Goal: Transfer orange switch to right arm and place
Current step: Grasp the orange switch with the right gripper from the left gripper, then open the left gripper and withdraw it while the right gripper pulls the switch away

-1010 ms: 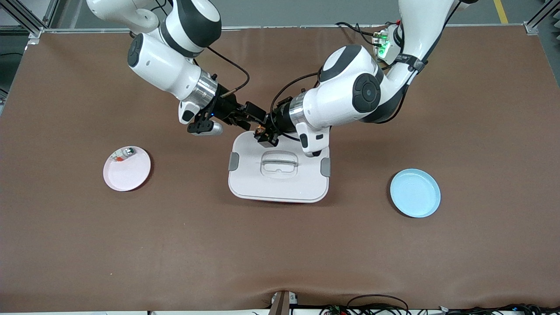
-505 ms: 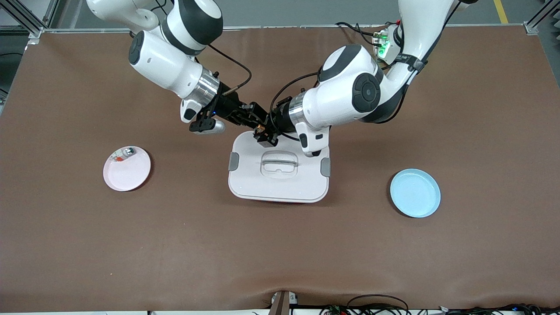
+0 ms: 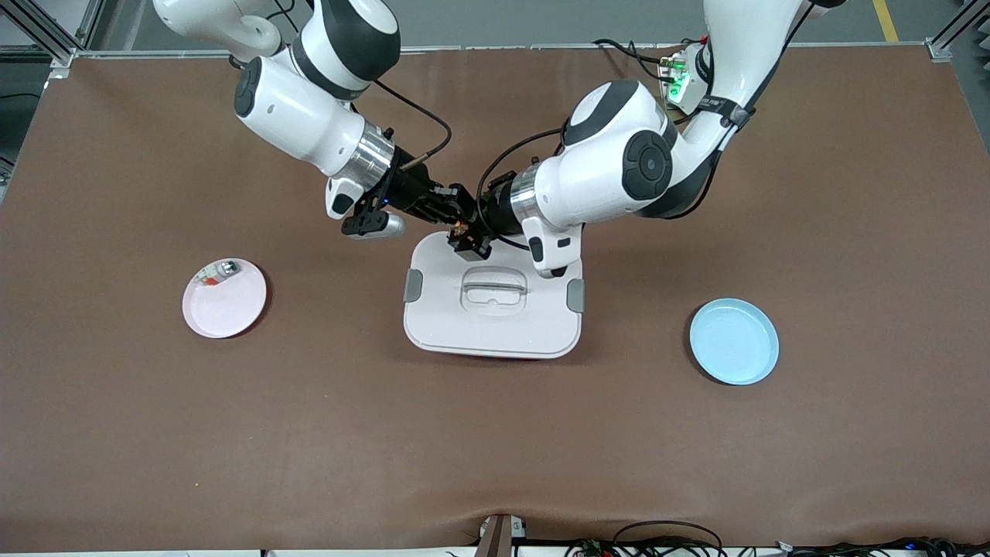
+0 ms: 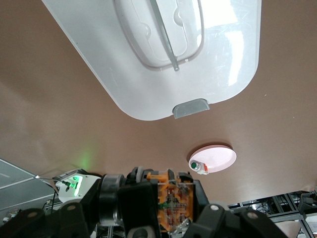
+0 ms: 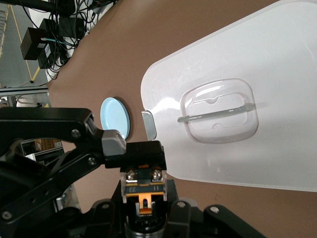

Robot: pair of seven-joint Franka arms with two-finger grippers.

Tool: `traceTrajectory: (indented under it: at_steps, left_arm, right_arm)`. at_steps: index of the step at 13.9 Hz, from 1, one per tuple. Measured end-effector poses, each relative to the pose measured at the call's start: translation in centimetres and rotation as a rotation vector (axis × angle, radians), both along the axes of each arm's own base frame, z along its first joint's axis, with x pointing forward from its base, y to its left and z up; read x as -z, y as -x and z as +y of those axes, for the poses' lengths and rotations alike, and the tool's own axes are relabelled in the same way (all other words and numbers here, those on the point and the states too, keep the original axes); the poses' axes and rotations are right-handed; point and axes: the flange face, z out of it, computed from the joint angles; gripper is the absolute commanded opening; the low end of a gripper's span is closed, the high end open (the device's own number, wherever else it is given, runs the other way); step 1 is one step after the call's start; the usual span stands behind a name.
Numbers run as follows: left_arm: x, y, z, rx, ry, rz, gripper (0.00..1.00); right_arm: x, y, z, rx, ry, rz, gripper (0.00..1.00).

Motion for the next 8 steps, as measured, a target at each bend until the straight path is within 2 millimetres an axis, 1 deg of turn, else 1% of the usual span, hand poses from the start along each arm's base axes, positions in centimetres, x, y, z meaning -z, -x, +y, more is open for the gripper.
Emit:
traceTrajectory:
  at_steps: [3,4,5,6,8]
  left_arm:
    - [0.00,-0.01,0.00,0.000,0.000,0.000,0.00]
    - [0.00,-0.01,0.00,0.000,0.000,0.000,0.21]
    - [0.00,-0.01,0.01,0.000,0.000,0.000,0.65]
    - [-0.02,-0.03,0.02,-0.001,0.000,0.000,1.00]
    - [-0.28,-0.15,0.07,-0.003,0.004,-0.005,1.00]
  right_arm:
    - [0.00,0.00,0.00,0.000,0.000,0.000,0.00]
    - [0.00,0.00,0.00,0.000,0.000,0.000,0.00]
    - [-0.01,0.00,0.00,0.000,0.000,0.000,0.00]
    - [-0.02,-0.02,0.00,0.000,0.000,-0.001,0.00]
    - [-0.09,-0.07,-0.02,0.001,-0.001,-0.001,0.00]
